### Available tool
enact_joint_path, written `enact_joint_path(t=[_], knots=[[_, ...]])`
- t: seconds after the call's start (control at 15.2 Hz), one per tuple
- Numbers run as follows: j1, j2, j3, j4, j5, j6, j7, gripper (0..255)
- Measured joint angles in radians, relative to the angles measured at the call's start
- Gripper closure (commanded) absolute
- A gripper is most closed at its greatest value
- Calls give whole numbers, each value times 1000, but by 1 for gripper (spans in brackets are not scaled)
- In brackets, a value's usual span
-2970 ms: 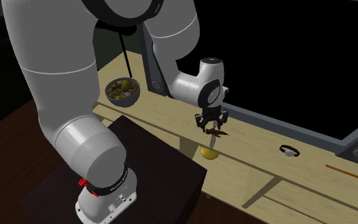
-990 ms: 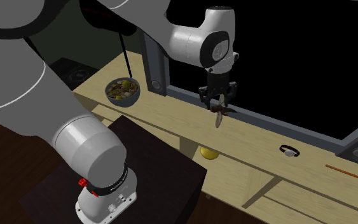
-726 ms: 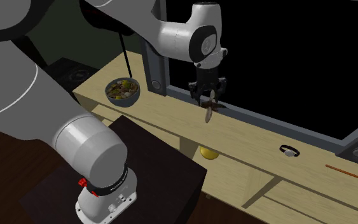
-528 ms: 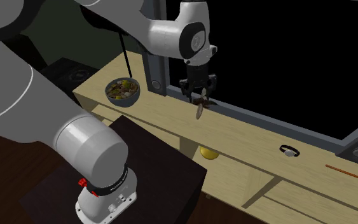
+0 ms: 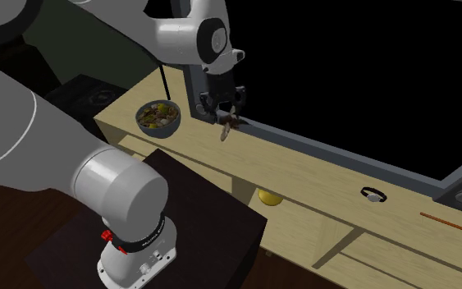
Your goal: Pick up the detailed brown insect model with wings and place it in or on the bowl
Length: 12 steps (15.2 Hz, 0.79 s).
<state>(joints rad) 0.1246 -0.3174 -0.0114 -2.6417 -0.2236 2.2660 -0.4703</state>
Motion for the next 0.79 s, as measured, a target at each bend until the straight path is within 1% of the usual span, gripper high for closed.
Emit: enact_joint_path(t=[0.33, 0.59, 0.79], knots=[[72, 2, 90, 5, 51, -22, 121, 255], [125, 29, 159, 42, 89, -46, 213, 255], [168, 61, 218, 94, 117, -76, 294, 255]])
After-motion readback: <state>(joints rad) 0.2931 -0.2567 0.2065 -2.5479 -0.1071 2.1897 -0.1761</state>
